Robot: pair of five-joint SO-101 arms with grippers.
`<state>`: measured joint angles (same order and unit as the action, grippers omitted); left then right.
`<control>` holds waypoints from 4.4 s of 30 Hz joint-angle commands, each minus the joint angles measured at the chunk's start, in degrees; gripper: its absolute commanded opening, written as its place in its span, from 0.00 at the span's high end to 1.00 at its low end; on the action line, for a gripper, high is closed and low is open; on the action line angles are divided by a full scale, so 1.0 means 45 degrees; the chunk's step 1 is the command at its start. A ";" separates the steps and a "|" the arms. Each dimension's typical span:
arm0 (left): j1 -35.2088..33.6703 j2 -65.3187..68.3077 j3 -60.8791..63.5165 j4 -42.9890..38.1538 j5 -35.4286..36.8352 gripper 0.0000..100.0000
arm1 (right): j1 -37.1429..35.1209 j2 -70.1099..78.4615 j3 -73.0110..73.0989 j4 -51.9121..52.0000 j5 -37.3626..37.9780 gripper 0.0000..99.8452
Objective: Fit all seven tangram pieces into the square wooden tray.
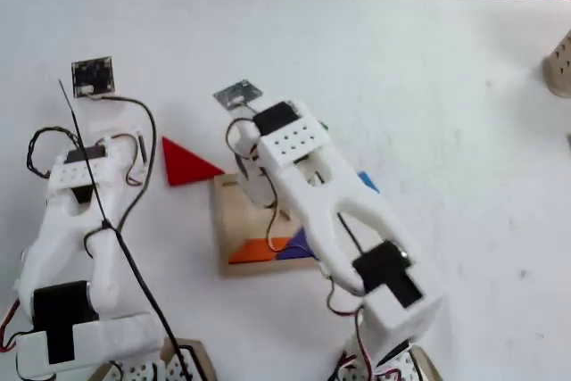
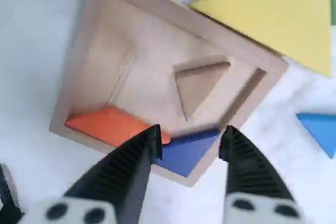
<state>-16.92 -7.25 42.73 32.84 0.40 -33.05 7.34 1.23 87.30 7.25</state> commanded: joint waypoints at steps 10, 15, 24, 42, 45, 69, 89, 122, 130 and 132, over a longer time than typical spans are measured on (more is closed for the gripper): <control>0.1338 -0.0654 0.0352 -0.0371 -0.0117 0.98 | 0.7160 -0.7004 0.3770 -0.0049 0.1895 0.93; 0.2159 -0.0654 0.0410 -0.0313 -0.0098 0.98 | 1.0501 -0.9250 0.6173 -0.0596 0.1915 0.95; 0.3077 -0.0635 0.0352 -0.0352 -0.0020 0.98 | 1.3060 -1.1497 1.2054 -0.4171 0.2755 0.97; 0.8801 -0.0518 0.0625 -0.1543 0.3907 0.98 | 1.5678 -1.1516 1.5375 -0.5988 0.6252 0.97; 1.0129 -0.0615 0.1074 -0.1563 0.3907 0.98 | 1.5795 -1.1575 1.5453 -0.6144 0.6369 0.97; 1.1399 -0.0518 0.2501 -0.2344 0.3985 0.98 | 1.5482 -1.1516 1.5473 -0.6398 0.6388 0.97; 1.0286 -0.3507 0.2559 0.2716 0.3868 0.98 | 1.5580 -1.1516 1.5473 -0.6398 0.6388 0.97; 1.1263 0.0147 0.2501 -0.2833 0.2247 0.98 | 1.5600 -1.1516 1.5492 -0.6379 0.6408 0.97; 1.0969 -0.1123 0.2618 -0.0156 0.2071 0.98 | 1.5580 -1.1516 1.5492 -0.6379 0.6408 0.97; 1.0989 -0.1631 0.2618 0.0860 0.2051 0.98 | 1.5580 -1.1516 1.5492 -0.6379 0.6408 0.97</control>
<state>33.01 -11.30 55.47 30.64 10.15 37.36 -43.21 71.12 59.25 35.56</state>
